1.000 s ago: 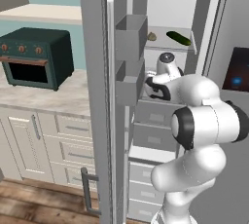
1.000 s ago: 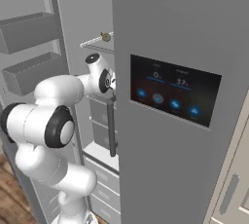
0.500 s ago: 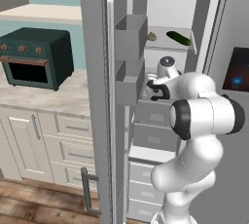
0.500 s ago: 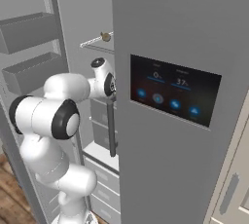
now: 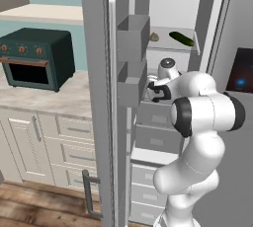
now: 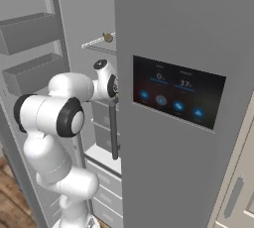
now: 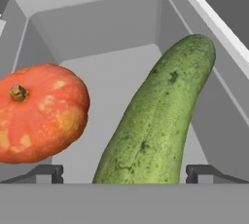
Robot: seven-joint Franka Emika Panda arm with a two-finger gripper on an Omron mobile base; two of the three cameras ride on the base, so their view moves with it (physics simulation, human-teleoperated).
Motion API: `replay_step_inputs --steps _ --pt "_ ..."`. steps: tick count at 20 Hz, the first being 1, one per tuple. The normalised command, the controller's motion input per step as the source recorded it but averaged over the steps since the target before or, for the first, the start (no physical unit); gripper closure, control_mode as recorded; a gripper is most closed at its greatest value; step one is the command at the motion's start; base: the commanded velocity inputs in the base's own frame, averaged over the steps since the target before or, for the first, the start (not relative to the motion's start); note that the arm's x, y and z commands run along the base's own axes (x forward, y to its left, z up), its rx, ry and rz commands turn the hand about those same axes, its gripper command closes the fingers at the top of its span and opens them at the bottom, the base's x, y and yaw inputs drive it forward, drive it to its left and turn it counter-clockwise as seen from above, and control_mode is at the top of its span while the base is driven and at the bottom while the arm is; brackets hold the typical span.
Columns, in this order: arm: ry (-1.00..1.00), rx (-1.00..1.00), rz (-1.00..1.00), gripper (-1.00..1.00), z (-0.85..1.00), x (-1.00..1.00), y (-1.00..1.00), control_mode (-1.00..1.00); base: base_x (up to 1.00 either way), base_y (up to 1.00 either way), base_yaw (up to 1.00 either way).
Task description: Take the squash and cucumber from the second highest rack and move them to the highest rack where the cucumber and garlic are located, to maximize freezer space. Close the freezer door after rearranging.
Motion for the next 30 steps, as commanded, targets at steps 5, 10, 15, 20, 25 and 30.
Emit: replay_step_inputs --steps 5,10,15,20,25,30 --pt "0.0 0.0 0.0 1.0 -0.27 0.0 -0.01 -1.0 0.0 0.0 0.0" --pt "-0.01 0.0 0.0 1.0 -0.23 0.0 0.0 -1.0 0.0 0.0 0.0" --pt "-0.1 0.0 0.01 1.0 -0.05 -0.06 0.0 -1.0 0.0 0.0 0.0" --pt "-0.01 0.0 0.06 1.0 0.23 -0.38 0.2 -1.0 0.0 0.0 0.0" --pt "0.0 0.0 0.05 1.0 0.55 -0.43 0.22 -1.0 0.0 0.0 0.0" --pt "-0.01 0.0 0.22 1.0 0.25 -0.56 0.01 -1.0 0.0 0.0 0.0"
